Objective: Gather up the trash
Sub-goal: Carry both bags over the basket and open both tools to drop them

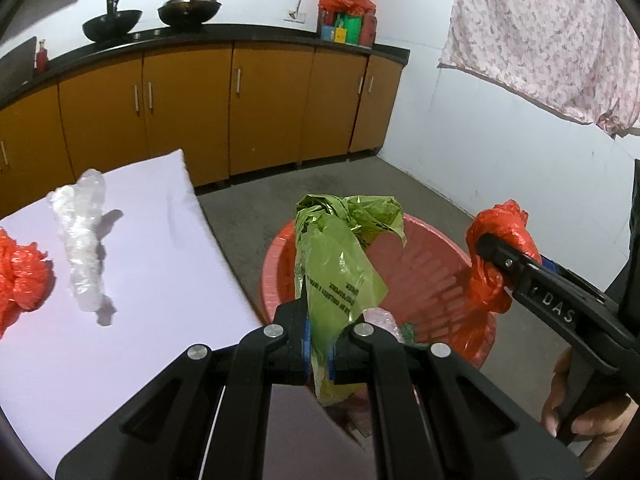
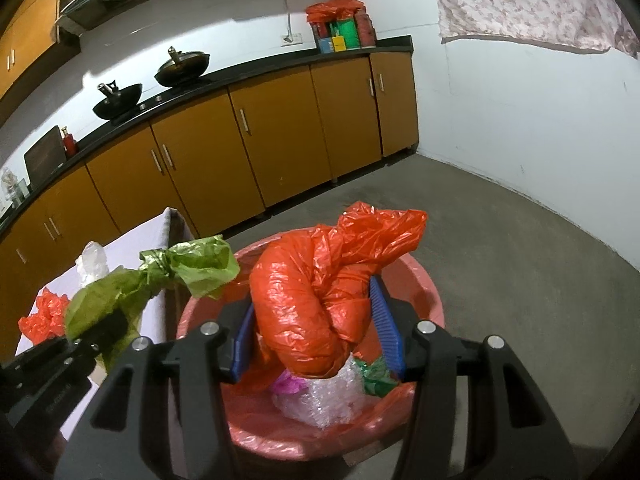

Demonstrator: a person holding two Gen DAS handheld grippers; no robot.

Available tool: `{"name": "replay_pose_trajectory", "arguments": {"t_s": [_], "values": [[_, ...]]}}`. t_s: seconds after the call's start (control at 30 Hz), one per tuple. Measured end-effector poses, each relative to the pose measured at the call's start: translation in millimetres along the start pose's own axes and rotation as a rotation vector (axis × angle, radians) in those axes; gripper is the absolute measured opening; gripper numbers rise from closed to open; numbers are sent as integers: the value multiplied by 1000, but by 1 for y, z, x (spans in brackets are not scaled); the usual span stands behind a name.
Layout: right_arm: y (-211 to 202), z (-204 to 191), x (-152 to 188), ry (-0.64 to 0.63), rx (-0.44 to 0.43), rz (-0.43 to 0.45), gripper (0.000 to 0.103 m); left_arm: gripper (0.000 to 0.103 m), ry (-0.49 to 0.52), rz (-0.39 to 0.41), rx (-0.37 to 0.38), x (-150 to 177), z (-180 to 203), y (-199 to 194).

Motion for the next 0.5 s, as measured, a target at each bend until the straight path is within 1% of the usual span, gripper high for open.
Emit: {"name": "replay_pose_trajectory", "arguments": {"t_s": [0.27,0.43,0.5], "values": [[15,10,-6,29,-8,-7,51,5,21,-32,19,-1,14,21],[22,13,-8,43,-30,-12,56,6,37,-64,45,2,21,32],[23,15,-6,47,-35,-14,59,14,24,-78,43,4,20,35]]}}
Point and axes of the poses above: each gripper's, at about its wrist camera, not at the fingertips, and y roughly the way its jaws point, z to its right, x to its underside, the point moved 7 cm from there along y, roughly the way its jaws point
